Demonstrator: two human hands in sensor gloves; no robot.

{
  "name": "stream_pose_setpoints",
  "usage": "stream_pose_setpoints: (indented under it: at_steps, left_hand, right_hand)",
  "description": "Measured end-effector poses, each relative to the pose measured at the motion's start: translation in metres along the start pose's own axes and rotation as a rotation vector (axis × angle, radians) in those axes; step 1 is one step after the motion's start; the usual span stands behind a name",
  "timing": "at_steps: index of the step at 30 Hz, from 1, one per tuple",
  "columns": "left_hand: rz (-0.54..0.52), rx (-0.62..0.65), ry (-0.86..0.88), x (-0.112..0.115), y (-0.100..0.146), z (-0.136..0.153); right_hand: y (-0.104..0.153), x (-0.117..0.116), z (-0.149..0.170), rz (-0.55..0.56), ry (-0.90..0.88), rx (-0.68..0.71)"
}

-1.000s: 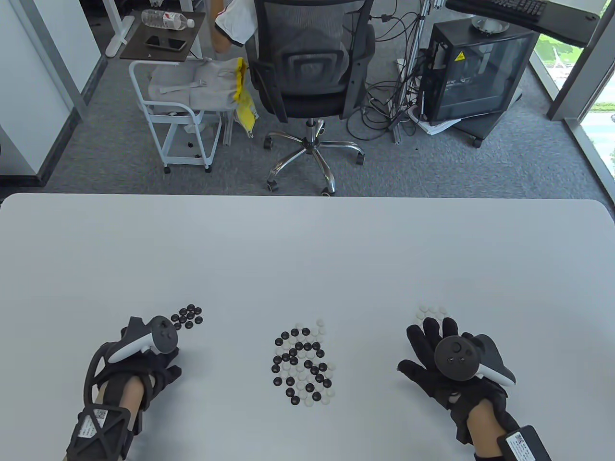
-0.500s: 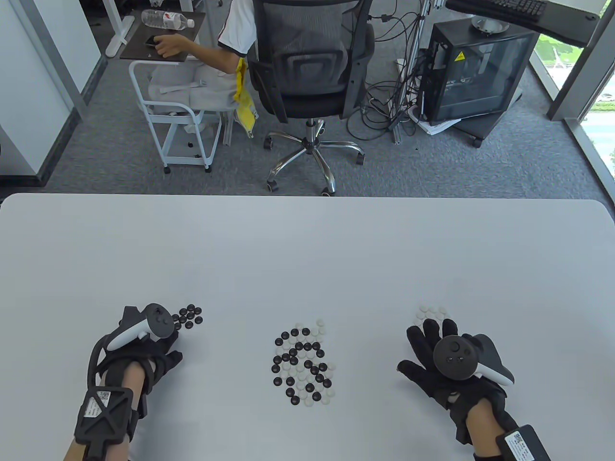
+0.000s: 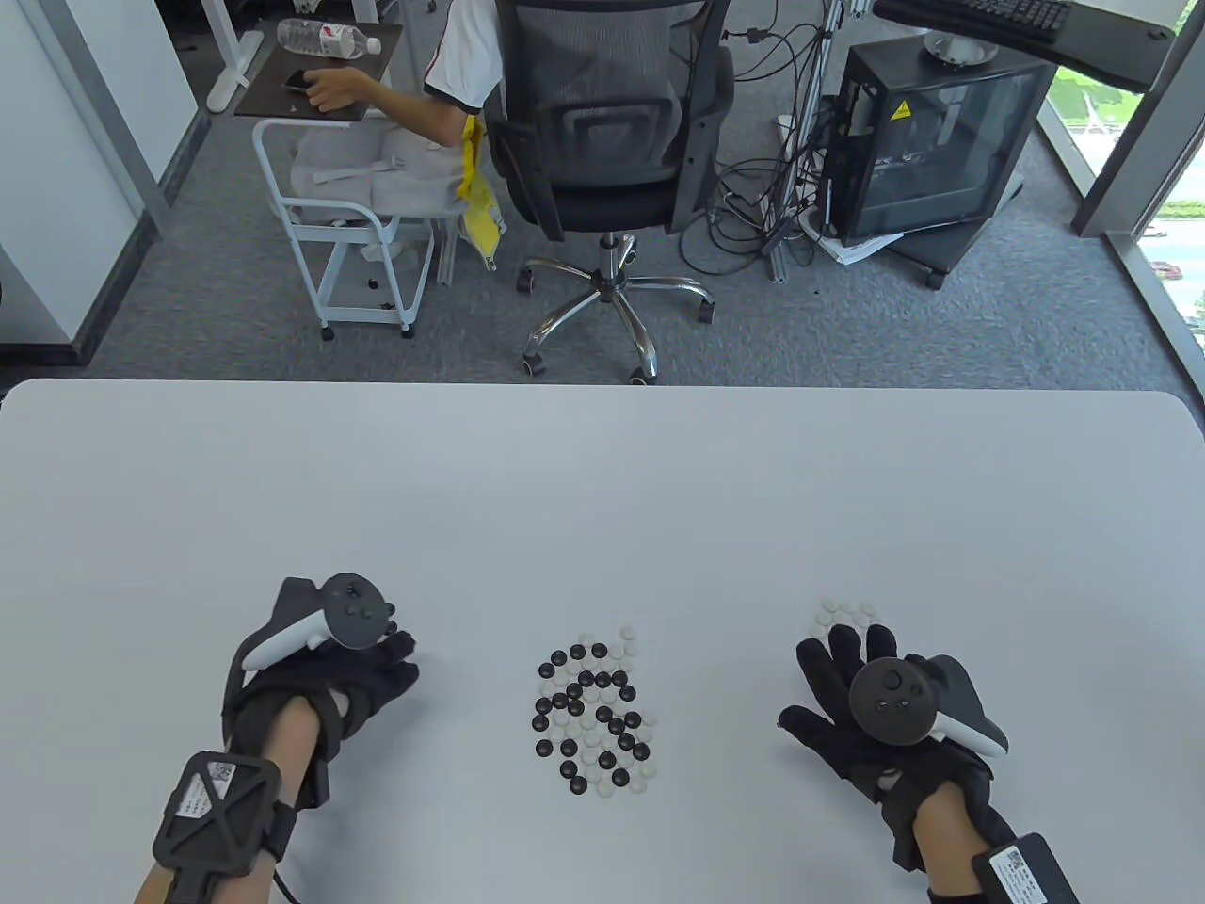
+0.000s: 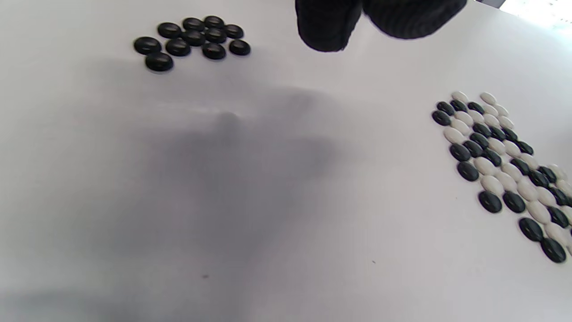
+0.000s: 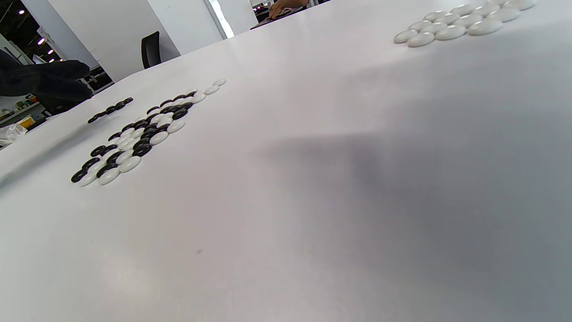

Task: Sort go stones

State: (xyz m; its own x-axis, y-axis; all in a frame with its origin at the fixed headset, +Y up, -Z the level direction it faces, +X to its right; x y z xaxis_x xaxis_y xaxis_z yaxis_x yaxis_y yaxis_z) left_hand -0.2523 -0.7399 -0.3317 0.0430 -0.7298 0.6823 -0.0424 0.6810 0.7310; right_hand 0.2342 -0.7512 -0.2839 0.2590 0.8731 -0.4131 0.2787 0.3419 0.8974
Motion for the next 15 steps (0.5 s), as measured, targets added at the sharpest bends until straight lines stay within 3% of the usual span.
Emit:
stream_pose_setpoints:
  at_steps: [8,12,15]
  left_hand:
    - [0.076,0.182,-0.223,0.029,-0.004,-0.090]
    - [0.111,0.203,-0.253,0.043,-0.014,-0.105]
    - [0.126,0.169,-0.302,0.052,-0.016,-0.100]
  right_hand:
    - [0.000,0.000,0.000,-0.003,0.001,0.004]
    - [0.000,0.000,0.000,0.001,0.001,0.007]
    - [0.001,0.001,0.000,0.005,0.000,0.008]
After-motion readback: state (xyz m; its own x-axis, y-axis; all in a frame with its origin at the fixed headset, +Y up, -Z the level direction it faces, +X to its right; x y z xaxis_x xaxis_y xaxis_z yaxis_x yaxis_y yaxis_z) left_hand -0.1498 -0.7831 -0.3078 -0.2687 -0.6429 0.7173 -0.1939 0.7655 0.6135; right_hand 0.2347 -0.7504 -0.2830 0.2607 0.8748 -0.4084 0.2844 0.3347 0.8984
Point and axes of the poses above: the tracker on the back of each hand, its own z axis roughly to the little-finger side, its own y axis roughly from the fingertips to the wrist, x = y × z, the point moved 1 cm from there along -y, roughly from the wrist to the fingertips, and after that the axes turned 12 degrees about -x, right-handed, at the moved point
